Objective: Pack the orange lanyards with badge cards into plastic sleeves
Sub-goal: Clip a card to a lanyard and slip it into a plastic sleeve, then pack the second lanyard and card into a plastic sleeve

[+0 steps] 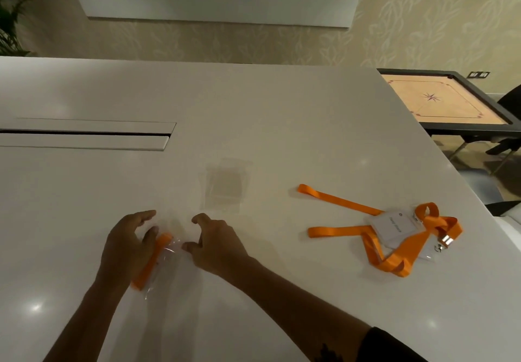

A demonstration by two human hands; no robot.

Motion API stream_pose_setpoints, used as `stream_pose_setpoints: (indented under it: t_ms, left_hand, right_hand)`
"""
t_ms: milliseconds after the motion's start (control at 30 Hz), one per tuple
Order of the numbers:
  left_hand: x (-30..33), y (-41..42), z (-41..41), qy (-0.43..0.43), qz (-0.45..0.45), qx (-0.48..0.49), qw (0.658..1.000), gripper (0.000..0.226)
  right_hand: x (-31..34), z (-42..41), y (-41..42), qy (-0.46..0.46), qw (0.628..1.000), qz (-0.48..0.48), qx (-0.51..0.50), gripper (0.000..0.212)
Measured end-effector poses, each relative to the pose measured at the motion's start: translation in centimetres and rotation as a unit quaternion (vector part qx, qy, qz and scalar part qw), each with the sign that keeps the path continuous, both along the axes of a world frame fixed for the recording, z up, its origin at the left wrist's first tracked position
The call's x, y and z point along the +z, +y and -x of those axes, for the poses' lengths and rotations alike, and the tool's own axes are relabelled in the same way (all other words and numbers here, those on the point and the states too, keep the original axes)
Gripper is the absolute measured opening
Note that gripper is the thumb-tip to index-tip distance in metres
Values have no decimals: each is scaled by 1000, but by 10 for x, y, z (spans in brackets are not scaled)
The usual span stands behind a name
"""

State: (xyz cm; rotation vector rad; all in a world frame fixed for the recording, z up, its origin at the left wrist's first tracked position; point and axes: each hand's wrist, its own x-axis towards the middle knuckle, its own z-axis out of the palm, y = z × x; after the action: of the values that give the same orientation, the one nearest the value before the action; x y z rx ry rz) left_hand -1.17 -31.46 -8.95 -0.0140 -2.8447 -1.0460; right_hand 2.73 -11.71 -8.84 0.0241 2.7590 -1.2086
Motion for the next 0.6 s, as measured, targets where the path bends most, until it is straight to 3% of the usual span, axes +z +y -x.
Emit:
stream_pose_setpoints:
  t_ms: [167,267,467,600]
  left_hand:
    - [6,53,-14,136,67,-79,985,38]
    - [10,96,-21,186,60,-140,971,46]
    - [18,191,-39,197,33,-235,951,44]
    - [23,257,-59,154,20,-277,948,45]
  right_hand:
    - [14,-17,52,116,990,-68,31,44]
    - [22,-25,92,175,979,-99,37,40]
    - [36,-47,182,188,965,-179,25,42]
    - [40,-67,248,147,965,-215,-8,40]
